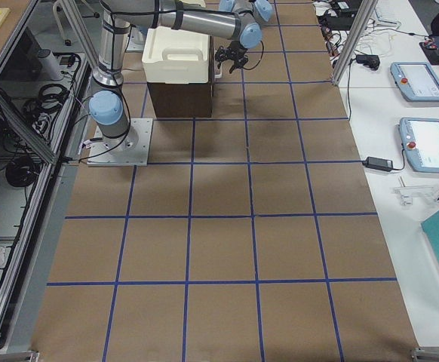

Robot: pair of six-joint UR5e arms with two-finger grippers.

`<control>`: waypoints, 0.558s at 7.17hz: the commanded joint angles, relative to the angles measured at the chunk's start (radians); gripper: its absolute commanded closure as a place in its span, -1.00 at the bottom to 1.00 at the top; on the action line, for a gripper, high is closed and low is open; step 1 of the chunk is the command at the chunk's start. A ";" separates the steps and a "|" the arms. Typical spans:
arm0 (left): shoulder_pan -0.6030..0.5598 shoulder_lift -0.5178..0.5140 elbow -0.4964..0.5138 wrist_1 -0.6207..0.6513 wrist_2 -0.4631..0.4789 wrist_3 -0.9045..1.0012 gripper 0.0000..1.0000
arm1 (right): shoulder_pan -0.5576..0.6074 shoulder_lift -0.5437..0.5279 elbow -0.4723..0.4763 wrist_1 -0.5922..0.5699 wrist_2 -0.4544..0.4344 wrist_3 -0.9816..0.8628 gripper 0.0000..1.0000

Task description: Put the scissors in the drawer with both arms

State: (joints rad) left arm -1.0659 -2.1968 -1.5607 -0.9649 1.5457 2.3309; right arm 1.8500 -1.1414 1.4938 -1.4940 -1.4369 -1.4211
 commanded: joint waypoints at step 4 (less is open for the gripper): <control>0.001 -0.017 0.019 -0.017 -0.015 -0.007 -0.54 | -0.002 0.061 -0.081 -0.063 -0.002 0.001 -0.27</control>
State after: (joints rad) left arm -1.0641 -2.2129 -1.5417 -0.9766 1.5332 2.3246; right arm 1.8491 -1.1049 1.4474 -1.5516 -1.4386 -1.4208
